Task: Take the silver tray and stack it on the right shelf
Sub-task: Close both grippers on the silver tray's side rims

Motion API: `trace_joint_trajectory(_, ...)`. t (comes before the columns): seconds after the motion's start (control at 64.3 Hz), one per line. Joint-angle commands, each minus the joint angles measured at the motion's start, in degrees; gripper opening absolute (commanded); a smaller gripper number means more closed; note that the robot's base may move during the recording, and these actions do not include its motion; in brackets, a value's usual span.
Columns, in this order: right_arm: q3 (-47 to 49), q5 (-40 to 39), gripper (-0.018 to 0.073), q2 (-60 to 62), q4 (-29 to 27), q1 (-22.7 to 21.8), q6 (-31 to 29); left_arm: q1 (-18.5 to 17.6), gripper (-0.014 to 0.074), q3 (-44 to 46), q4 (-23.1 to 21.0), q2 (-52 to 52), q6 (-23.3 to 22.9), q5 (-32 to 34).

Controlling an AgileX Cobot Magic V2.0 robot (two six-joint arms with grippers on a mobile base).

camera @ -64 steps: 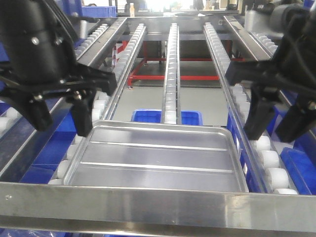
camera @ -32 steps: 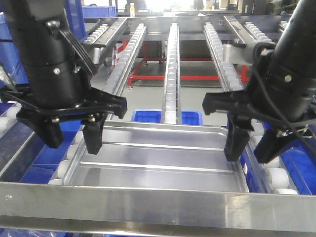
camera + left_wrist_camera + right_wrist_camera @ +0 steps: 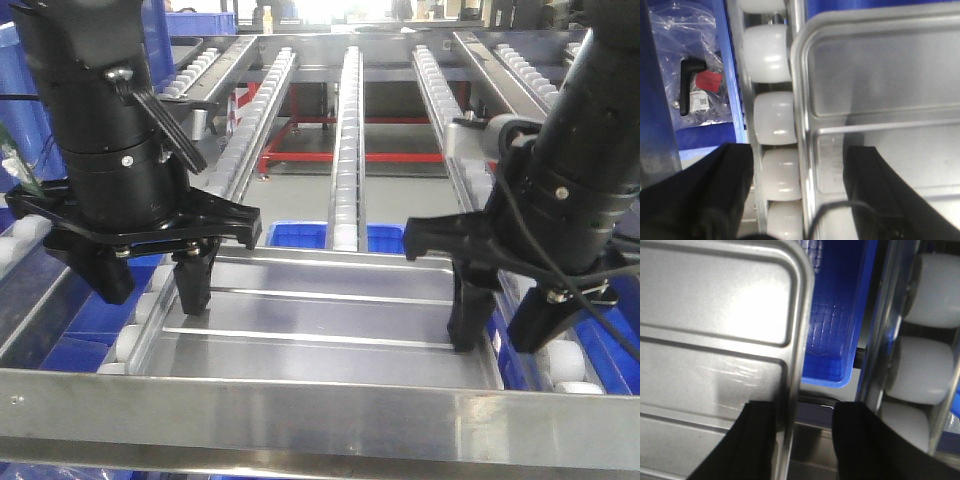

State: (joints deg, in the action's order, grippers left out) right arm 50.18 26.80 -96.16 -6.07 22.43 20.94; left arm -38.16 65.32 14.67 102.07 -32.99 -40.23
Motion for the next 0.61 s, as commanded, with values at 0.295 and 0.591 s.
trace_joint_trajectory(0.295,1.8,-1.9,0.0393,1.8,0.3,-0.1,-0.1,-0.4,0.0217,1.6,2.4,-2.5,-2.4,1.5)
trace_joint_trajectory(0.591,1.8,-1.7,0.0393,1.8,0.3,-0.1,-0.1,-0.4,0.0217,1.5,2.7,-0.7,-2.4,-0.7)
